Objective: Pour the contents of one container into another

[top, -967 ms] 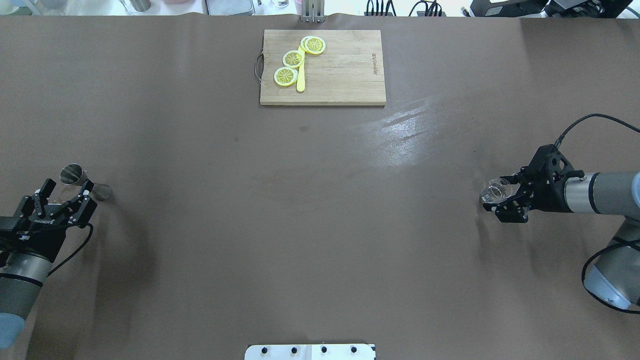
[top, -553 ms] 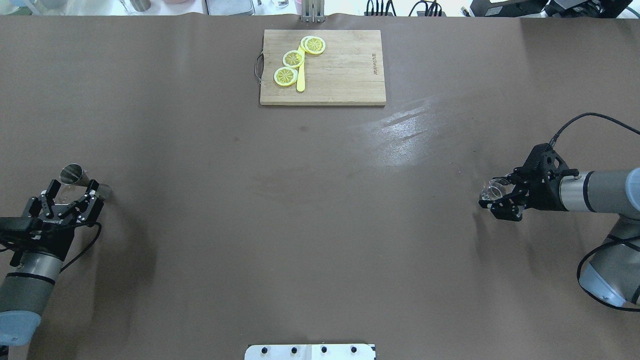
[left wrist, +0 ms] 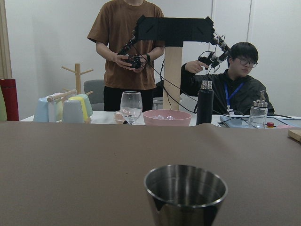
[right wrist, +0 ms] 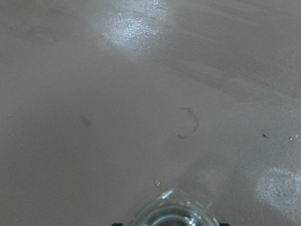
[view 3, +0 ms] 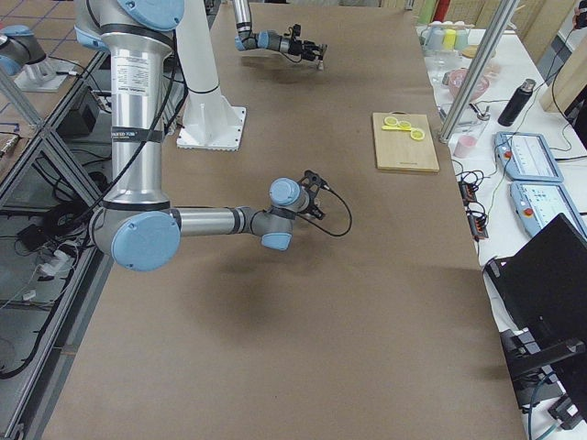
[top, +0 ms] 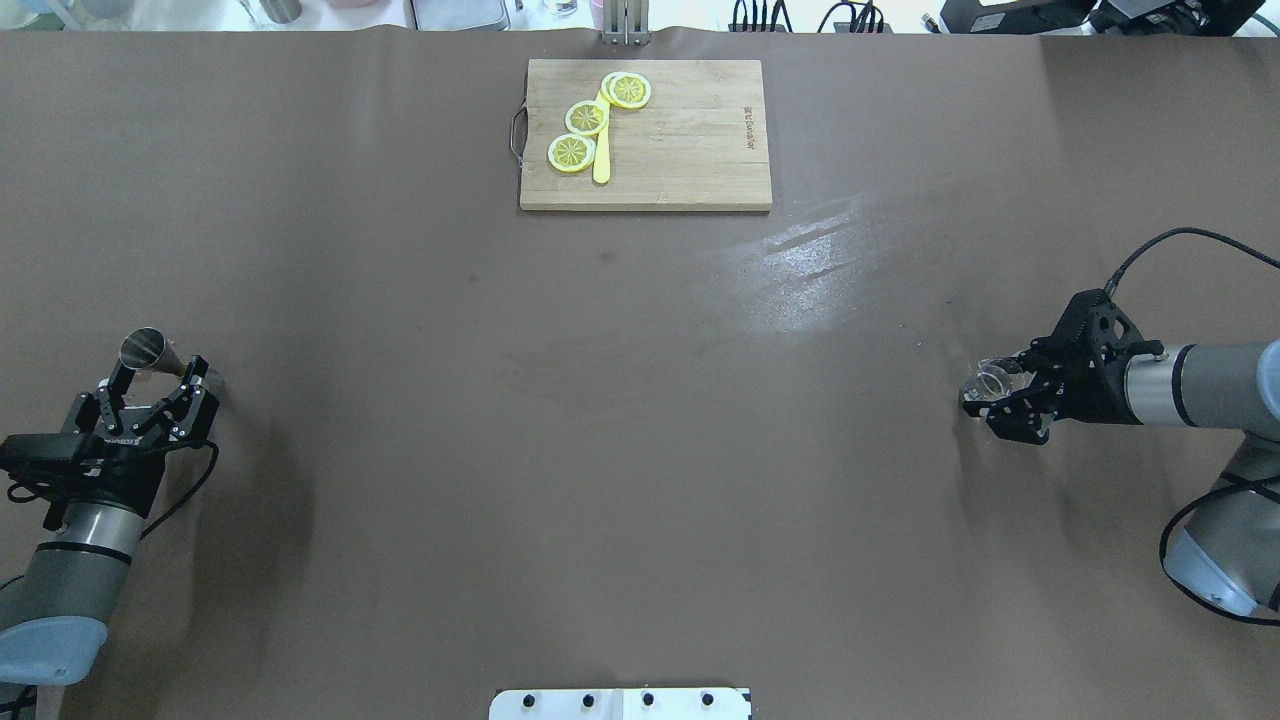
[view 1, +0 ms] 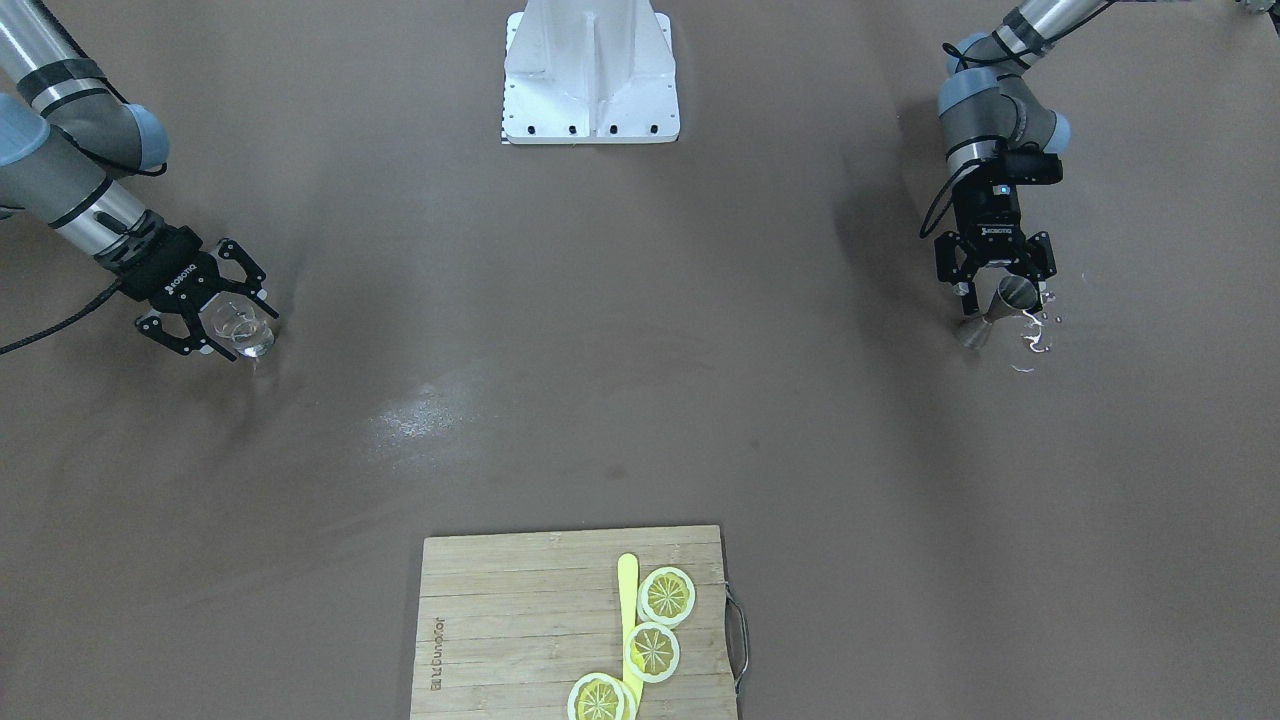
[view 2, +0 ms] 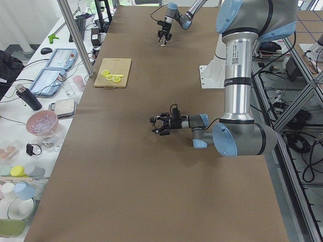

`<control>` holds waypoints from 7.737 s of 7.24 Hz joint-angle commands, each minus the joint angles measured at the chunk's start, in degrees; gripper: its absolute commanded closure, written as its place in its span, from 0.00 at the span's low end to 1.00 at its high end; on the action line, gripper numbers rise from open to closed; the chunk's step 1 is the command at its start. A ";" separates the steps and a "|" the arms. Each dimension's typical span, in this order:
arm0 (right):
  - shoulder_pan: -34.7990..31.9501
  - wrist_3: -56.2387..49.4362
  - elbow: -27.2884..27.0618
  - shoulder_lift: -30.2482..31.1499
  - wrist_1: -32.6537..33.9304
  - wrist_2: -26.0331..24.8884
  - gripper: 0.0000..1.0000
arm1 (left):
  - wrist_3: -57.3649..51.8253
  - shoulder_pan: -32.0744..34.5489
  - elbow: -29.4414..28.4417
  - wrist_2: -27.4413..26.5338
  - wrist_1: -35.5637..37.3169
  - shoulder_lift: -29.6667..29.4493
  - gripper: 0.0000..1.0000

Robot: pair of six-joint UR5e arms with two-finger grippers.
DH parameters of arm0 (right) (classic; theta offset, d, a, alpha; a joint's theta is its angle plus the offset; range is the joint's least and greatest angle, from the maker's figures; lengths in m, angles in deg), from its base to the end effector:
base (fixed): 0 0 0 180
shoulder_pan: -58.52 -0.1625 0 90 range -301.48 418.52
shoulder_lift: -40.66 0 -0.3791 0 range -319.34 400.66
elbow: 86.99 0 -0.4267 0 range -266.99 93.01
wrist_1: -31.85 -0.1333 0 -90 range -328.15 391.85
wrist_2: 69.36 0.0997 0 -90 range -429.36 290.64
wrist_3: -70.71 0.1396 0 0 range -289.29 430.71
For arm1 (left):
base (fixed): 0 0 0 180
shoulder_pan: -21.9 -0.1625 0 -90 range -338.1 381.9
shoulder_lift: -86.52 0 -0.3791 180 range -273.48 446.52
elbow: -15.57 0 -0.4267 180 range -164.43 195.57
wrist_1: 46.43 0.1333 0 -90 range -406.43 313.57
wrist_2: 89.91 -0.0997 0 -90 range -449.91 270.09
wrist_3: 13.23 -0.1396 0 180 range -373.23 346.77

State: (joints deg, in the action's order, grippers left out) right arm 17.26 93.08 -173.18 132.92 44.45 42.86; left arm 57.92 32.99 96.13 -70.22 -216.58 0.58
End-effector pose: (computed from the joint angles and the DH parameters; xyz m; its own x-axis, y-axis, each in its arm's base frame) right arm -0.3707 -0.4323 0.5333 0.4071 -0.7817 0.4725 0.0927 0.5500 0.8300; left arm 0.4111 -0.3503 0.5674 0.6631 -0.0190 -0.7483 0.7384 0.1802 0.6498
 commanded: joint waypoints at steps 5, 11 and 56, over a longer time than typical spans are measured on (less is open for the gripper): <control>-0.22 -0.48 -0.20 0.19 -0.03 0.36 1.00 | 0.48 0.95 -1.72 0.18 1.84 -2.21 0.24; -5.76 -14.68 -0.82 -0.85 1.29 7.66 1.00 | 0.39 1.13 -1.81 0.18 2.10 -2.12 0.97; -5.60 -37.92 -19.71 -29.69 67.29 21.29 1.00 | -62.80 20.21 -21.15 89.65 -10.02 -54.24 1.00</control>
State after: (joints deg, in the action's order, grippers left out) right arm 10.64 55.57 -192.44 103.26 110.12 64.59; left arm -4.88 53.46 74.95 19.50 -226.34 -53.66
